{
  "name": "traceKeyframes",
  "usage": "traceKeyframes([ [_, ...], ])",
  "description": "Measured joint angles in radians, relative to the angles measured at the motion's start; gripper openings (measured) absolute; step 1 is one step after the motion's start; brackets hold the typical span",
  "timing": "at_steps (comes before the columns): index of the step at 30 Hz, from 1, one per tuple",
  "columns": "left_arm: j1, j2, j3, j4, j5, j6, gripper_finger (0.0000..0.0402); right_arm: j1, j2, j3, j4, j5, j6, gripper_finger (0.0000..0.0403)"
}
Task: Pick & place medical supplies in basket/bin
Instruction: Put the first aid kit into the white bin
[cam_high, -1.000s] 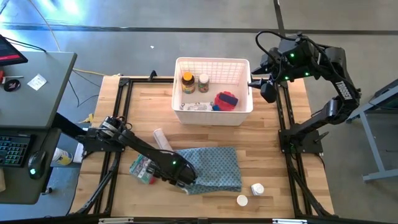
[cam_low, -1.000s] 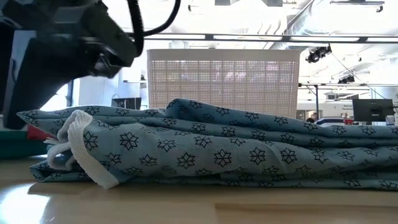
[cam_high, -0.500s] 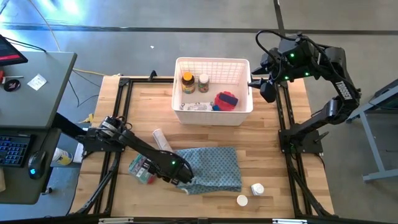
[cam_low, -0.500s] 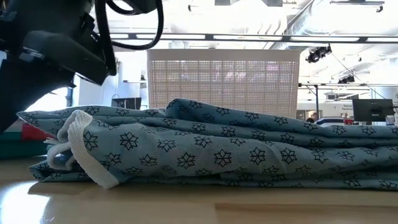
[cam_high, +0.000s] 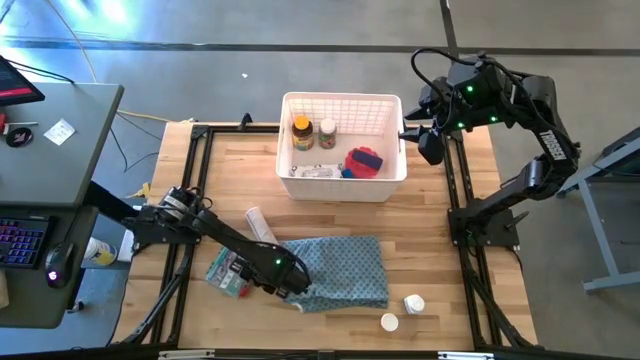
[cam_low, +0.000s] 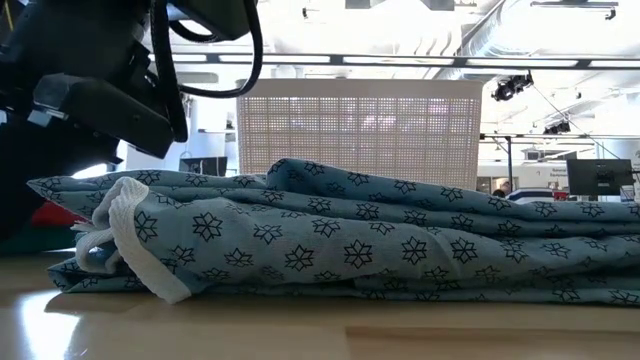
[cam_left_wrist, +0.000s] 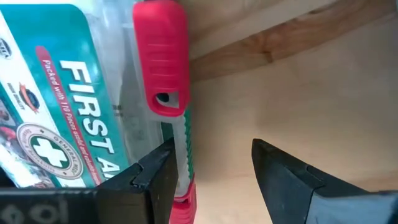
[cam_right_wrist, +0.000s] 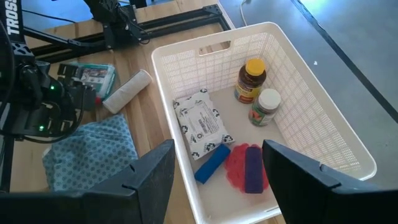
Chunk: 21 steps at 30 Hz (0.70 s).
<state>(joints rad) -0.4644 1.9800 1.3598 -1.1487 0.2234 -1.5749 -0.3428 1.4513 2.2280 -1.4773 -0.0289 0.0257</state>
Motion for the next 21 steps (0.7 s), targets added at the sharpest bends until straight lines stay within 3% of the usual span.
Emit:
traceKeyframes([
  [5, 0.0, 0.0, 0.0, 0.004, 0.018, 0.0, 0.022, 0.0, 0.0, 0.0, 0.0, 0.0, 0.0, 0.0232],
  [17, 0.0, 0.0, 0.001, 0.061, 0.044, 0.0, 0.0046, 0.0, 0.0, 0.0, 0.0, 0.0, -0.004, 0.0232],
  [21, 0.0, 0.0, 0.001, 0.07, 0.05, 0.017, 0.0032, 0.0, 0.0, 0.0, 0.0, -0.001, -0.004, 0.0232],
])
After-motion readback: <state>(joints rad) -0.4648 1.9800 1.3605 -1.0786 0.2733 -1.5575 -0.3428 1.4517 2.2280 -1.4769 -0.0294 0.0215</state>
